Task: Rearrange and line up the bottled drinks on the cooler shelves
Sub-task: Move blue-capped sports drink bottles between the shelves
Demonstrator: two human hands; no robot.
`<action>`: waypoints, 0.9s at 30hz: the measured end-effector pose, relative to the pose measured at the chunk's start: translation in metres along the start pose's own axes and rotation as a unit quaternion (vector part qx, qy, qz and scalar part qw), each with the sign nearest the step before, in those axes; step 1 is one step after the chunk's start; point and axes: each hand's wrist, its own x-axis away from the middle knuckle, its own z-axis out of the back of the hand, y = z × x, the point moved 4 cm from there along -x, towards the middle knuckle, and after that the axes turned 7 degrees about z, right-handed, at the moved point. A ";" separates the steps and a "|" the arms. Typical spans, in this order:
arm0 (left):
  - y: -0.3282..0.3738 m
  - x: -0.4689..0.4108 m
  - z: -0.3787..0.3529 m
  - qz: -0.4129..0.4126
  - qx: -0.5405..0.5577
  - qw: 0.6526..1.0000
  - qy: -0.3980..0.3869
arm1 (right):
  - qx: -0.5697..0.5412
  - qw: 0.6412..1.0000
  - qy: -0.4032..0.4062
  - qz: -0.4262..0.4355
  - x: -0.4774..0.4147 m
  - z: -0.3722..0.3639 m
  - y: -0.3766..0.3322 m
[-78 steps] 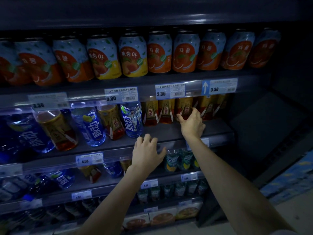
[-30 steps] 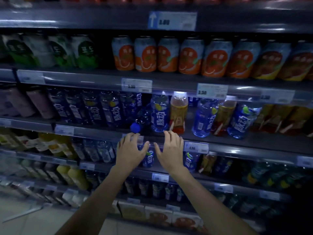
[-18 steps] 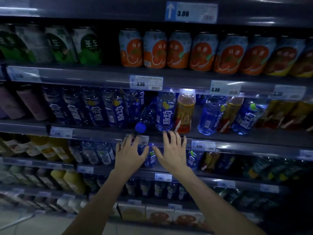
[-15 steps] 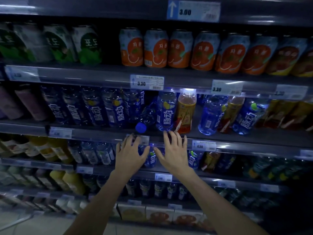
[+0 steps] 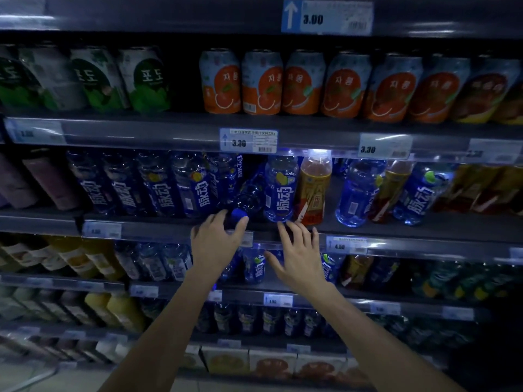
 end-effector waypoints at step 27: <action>0.015 0.024 0.006 0.046 0.318 0.935 0.151 | 0.004 1.000 -0.003 0.000 0.000 0.004 -0.003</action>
